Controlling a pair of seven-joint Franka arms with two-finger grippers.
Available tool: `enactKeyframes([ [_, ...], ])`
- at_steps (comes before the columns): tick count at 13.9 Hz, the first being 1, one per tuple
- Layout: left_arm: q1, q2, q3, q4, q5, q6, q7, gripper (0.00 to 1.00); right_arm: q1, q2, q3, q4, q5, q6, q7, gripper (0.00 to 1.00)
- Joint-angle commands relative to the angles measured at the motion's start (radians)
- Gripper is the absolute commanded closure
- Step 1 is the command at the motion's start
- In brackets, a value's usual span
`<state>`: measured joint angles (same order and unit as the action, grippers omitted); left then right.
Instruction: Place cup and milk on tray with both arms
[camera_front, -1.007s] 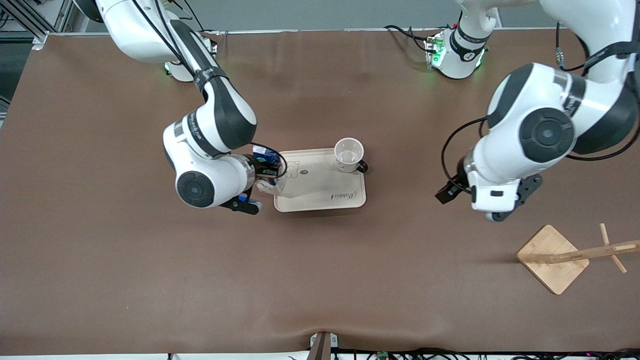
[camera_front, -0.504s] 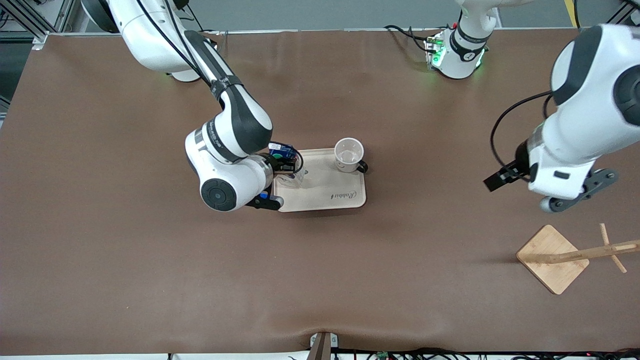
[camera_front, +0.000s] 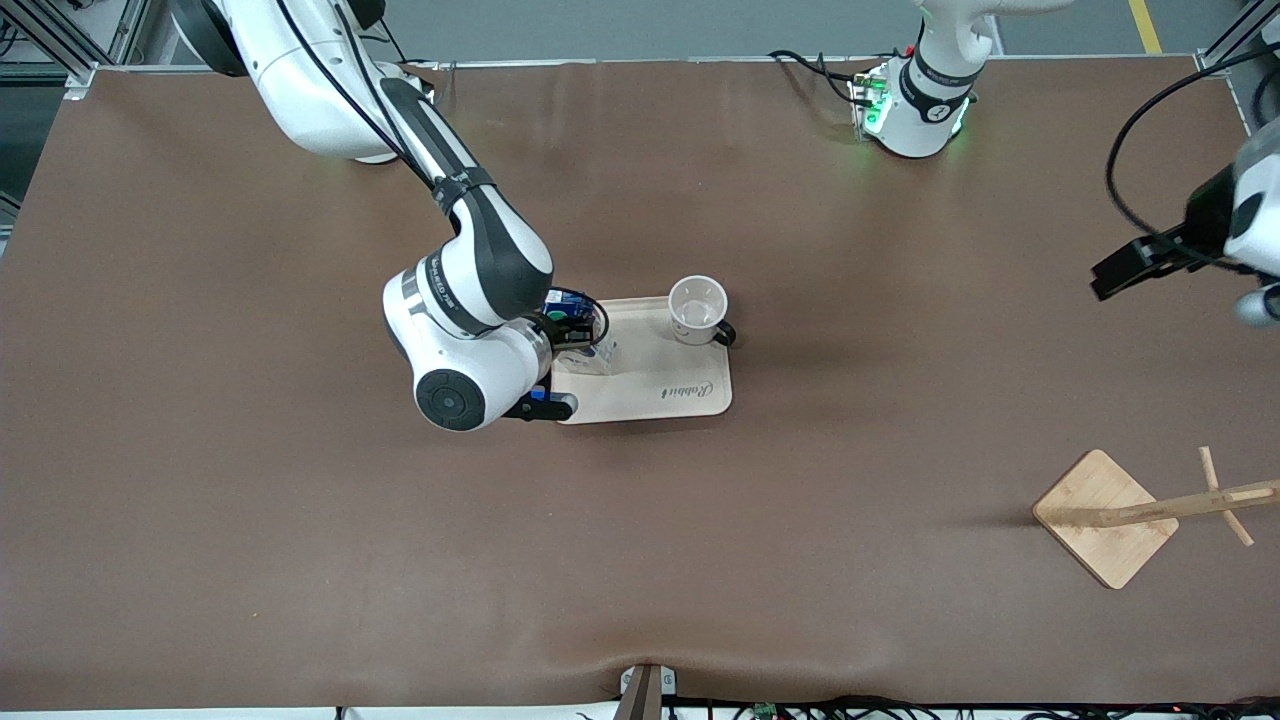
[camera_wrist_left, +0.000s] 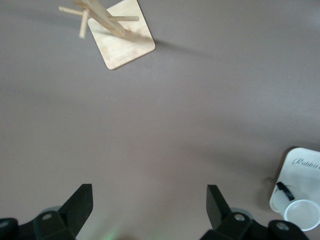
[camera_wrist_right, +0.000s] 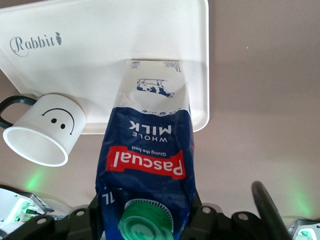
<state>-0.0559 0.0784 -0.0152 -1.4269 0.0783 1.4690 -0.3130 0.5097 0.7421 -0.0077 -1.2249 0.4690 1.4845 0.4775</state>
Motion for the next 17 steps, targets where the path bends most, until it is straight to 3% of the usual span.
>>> enactKeyframes([
  [1, -0.036, -0.057, 0.040, -0.056, -0.012, 0.004, 0.098, 0.00, 0.009, 0.026, 0.000, 0.024, -0.009, 0.008, -0.008, 0.50],
  [2, -0.036, -0.071, 0.040, -0.070, -0.012, 0.004, 0.100, 0.00, 0.009, 0.025, 0.000, 0.024, -0.009, 0.010, -0.013, 0.07],
  [3, -0.038, -0.087, 0.041, -0.087, -0.012, 0.013, 0.100, 0.00, 0.009, 0.025, 0.000, 0.024, -0.009, 0.016, -0.016, 0.00],
  [17, -0.030, -0.098, -0.011, -0.102, -0.045, 0.033, 0.107, 0.00, 0.000, 0.019, 0.002, 0.048, 0.000, 0.053, -0.016, 0.00],
])
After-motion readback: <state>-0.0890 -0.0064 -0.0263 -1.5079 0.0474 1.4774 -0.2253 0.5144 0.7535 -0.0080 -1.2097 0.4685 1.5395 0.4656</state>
